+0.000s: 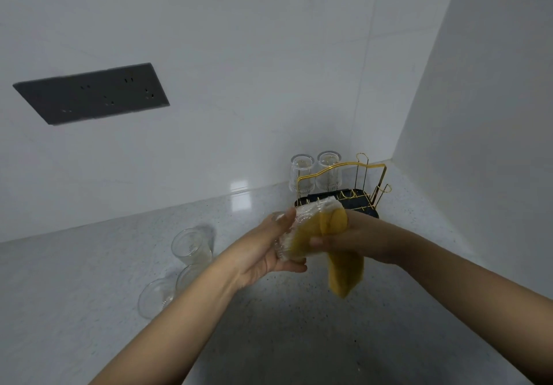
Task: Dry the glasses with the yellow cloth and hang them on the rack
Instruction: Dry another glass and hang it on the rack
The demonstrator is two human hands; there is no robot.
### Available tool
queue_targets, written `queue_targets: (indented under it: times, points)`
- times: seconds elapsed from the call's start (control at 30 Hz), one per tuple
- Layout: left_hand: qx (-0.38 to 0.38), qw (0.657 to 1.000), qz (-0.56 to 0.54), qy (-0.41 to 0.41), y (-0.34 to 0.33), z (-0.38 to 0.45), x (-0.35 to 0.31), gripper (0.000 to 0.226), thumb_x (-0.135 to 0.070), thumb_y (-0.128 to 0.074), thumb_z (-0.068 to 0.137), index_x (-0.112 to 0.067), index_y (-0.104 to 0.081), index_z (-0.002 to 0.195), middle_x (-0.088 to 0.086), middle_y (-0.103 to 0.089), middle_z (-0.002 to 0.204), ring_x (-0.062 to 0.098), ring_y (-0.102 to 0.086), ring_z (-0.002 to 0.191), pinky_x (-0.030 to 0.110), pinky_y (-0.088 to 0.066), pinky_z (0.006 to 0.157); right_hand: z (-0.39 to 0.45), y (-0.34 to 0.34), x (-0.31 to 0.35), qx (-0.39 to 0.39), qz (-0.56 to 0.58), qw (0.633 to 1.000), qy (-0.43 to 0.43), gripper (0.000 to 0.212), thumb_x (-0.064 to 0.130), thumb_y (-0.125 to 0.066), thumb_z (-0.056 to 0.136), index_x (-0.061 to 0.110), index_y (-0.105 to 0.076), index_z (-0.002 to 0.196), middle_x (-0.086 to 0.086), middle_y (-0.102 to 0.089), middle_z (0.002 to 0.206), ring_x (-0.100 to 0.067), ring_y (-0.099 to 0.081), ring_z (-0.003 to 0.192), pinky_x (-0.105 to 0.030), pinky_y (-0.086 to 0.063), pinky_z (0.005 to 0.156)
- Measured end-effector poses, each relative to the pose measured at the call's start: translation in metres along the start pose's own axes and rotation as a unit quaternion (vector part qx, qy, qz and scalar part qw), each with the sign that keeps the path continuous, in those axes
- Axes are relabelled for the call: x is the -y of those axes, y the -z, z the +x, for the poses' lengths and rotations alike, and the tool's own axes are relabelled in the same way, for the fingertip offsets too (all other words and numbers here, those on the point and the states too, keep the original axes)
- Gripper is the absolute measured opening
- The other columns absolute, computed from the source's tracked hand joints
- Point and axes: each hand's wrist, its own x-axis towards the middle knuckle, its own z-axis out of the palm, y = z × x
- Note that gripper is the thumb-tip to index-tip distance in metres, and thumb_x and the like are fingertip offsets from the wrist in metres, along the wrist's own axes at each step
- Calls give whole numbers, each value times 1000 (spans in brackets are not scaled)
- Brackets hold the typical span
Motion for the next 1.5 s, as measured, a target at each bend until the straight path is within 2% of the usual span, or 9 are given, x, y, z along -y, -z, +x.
queue_targets:
  times: [0.2, 0.37, 0.5, 0.67, 0.77, 0.97, 1.1, 1.27, 1.5]
  points:
    - [-67, 949, 190, -244, -4, 3, 20, 56, -36, -70, 76, -34, -40, 123, 1, -58, 115, 25, -70, 79, 33, -59, 64, 3, 4, -1, -48, 238, 970, -21, 30, 25, -61, 68, 19, -60, 98, -4, -64, 99, -22, -61, 95, -34, -51, 81]
    - [-5, 996, -11, -92, -7, -3, 7, 66, -47, -73, 71, -8, -48, 118, 15, -63, 81, 22, -59, 52, 27, -51, 45, -9, -4, 9, 24, -31, 998, 40, 6, 32, -57, 88, 33, -56, 94, 14, -58, 86, -4, -59, 83, -13, -46, 70]
    - [39, 997, 10, 60, -2, -5, -2, 68, -57, -70, 62, -6, -58, 106, 12, -66, 71, 19, -64, 52, 27, -55, 49, -8, -10, 2, 35, -161, 985, 45, 19, 30, -51, 92, 19, -58, 105, 7, -58, 89, -4, -60, 82, -12, -50, 70]
    - [7, 996, 21, -86, -3, 3, 16, 66, -36, -70, 76, -23, -42, 134, 10, -57, 128, 32, -64, 108, 44, -57, 82, -2, -1, 4, -72, 160, 984, -33, 16, 24, -58, 82, 22, -58, 98, -3, -61, 105, -22, -57, 98, -30, -47, 79]
    - [-33, 981, 42, -189, -5, 8, 25, 61, -30, -74, 73, -23, -47, 128, 8, -58, 127, 30, -64, 111, 42, -57, 82, -5, -1, 4, -88, 259, 960, -53, 9, 22, -55, 86, 28, -51, 92, 0, -57, 98, -18, -57, 89, -29, -49, 71]
    - [20, 999, -39, 6, -6, -2, 2, 57, -42, -67, 80, -6, -56, 123, 18, -68, 110, 29, -70, 91, 42, -60, 79, -11, -9, -10, 23, -148, 988, 26, 35, 31, -57, 87, 23, -50, 119, 7, -54, 113, -6, -53, 98, -9, -44, 78]
    - [36, 999, 0, -16, -3, 0, 7, 78, -46, -74, 71, -15, -42, 135, 18, -63, 118, 32, -70, 91, 42, -60, 79, -11, -3, -7, -27, -23, 998, 51, 20, 25, -57, 85, 20, -58, 104, -4, -60, 109, -19, -59, 98, -23, -50, 81]
    - [-33, 980, 86, -176, -4, 7, 22, 64, -5, -75, 76, -24, -45, 130, 4, -64, 117, 29, -68, 103, 39, -58, 83, -10, 1, -4, -87, 220, 972, -3, 13, 20, -55, 84, 26, -57, 95, 3, -62, 100, -20, -58, 100, -28, -46, 76]
    - [17, 999, -35, 3, -4, 0, 4, 51, -39, -70, 80, -7, -57, 118, 17, -72, 99, 28, -72, 81, 36, -62, 70, -11, 0, -6, -3, -150, 988, 24, 26, 30, -59, 86, 21, -54, 110, 5, -56, 107, -16, -56, 98, -18, -47, 80]
